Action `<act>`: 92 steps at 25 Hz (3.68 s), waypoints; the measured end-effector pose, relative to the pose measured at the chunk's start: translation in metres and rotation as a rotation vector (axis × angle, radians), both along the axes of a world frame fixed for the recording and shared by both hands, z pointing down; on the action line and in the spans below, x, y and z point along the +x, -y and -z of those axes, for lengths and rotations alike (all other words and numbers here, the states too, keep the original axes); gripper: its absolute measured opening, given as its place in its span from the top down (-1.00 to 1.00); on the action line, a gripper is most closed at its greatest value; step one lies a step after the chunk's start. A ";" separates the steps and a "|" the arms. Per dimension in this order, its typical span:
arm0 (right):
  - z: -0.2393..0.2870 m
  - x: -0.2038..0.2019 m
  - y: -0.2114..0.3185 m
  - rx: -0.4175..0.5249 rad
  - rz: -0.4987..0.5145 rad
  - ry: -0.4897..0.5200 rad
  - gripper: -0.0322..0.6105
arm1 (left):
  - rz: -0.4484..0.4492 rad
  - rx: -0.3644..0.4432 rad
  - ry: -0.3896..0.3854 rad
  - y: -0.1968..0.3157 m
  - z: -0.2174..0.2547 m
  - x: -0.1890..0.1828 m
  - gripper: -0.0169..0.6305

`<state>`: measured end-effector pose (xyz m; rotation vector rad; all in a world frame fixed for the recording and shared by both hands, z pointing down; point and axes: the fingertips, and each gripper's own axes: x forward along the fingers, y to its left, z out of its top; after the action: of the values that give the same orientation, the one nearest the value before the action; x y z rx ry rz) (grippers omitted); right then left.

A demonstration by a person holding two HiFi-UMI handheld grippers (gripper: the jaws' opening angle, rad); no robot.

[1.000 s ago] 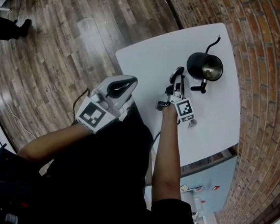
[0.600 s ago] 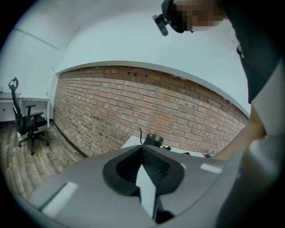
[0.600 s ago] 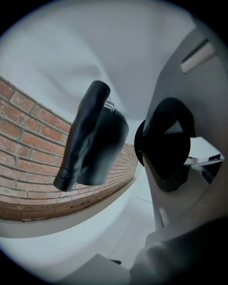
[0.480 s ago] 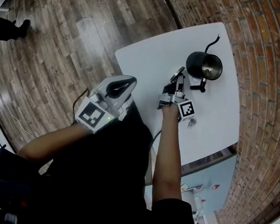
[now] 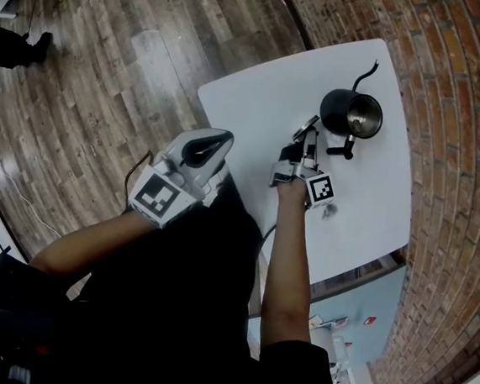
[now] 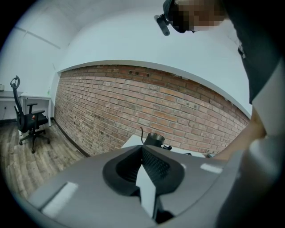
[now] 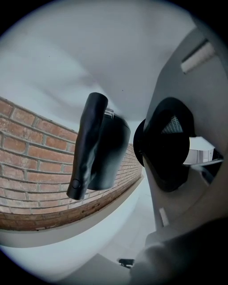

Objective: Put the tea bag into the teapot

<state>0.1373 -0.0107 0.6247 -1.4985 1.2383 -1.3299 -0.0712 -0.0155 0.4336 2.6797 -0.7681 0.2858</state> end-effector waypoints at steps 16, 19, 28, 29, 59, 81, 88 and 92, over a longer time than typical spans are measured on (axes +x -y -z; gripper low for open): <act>-0.002 0.002 -0.013 0.017 -0.076 0.108 0.58 | -0.015 -0.020 -0.005 0.000 -0.003 0.005 0.95; -0.003 0.003 -0.015 0.022 -0.088 0.131 0.58 | -0.021 -0.029 0.000 -0.001 -0.005 0.006 0.95; -0.006 0.007 -0.025 0.030 -0.132 0.179 0.47 | -0.033 -0.053 -0.005 -0.007 -0.009 0.004 0.95; -0.006 0.006 -0.026 0.029 -0.130 0.185 0.47 | -0.030 -0.054 -0.008 -0.007 -0.009 0.004 0.95; -0.008 0.028 -0.058 0.003 -0.191 0.236 0.35 | -0.075 -0.058 -0.010 -0.029 -0.009 0.013 0.95; 0.014 -0.002 -0.096 -0.024 -0.122 0.195 0.30 | -0.084 -0.085 -0.067 -0.031 0.006 0.007 0.95; 0.025 -0.010 -0.101 -0.013 -0.109 0.159 0.28 | -0.125 -0.090 -0.086 -0.034 0.006 0.017 0.95; 0.034 -0.009 -0.117 -0.022 -0.097 0.100 0.28 | -0.170 -0.097 -0.100 -0.037 0.005 0.028 0.95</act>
<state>0.1285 0.1059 0.5907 -1.4702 1.0782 -1.3404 -0.0428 0.0218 0.4281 2.6481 -0.4852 0.2218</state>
